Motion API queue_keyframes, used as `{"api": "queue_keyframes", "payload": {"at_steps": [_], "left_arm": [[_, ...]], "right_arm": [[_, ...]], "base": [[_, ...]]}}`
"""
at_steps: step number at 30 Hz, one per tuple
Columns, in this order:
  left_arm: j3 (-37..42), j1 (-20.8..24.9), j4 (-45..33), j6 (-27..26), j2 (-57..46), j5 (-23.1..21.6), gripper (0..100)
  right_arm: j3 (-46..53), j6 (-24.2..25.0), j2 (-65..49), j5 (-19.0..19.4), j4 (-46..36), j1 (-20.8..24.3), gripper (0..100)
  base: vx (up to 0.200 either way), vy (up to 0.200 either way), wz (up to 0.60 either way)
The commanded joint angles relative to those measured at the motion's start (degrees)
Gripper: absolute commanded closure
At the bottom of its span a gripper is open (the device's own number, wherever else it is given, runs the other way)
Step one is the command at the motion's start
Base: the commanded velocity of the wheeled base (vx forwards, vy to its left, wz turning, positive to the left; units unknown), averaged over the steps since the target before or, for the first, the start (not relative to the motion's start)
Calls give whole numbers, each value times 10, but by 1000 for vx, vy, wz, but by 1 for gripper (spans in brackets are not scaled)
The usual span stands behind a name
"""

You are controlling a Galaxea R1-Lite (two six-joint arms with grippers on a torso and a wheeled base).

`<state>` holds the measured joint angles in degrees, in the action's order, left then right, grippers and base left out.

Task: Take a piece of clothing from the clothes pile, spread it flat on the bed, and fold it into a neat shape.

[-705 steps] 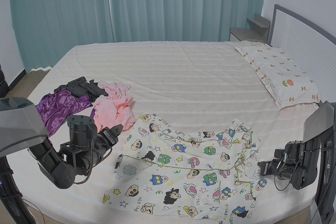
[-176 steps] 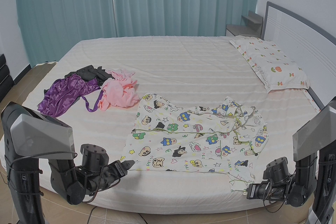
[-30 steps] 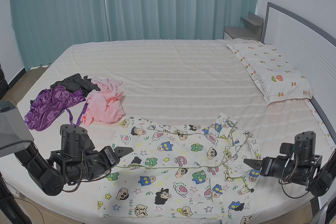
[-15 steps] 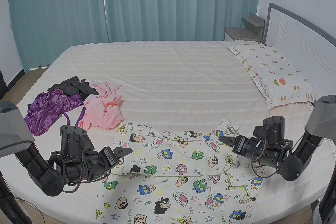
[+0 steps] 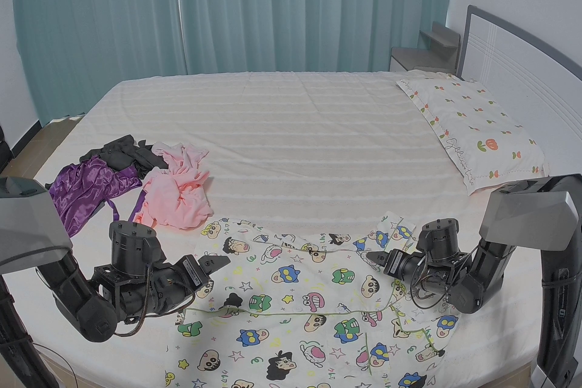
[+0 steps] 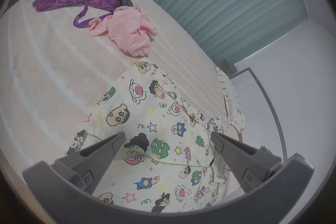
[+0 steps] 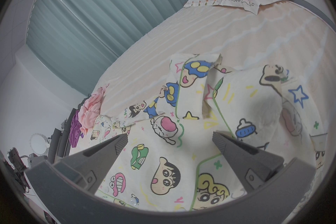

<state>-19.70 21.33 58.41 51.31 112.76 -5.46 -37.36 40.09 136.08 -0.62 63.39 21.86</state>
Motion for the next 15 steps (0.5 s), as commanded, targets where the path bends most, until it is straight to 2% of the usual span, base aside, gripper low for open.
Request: {"api": "queue_keyframes", "payload": {"at_steps": [1,15], "left_arm": [[0,0,0,0,5,0,0],[-1,0,0,0,20,1,0]], "right_arm": [[-50,-1,32,1,-12,1,0],[-228,2,73,0,-21,-13,0]], "base": [[0,0,0],[0,0,0]]}}
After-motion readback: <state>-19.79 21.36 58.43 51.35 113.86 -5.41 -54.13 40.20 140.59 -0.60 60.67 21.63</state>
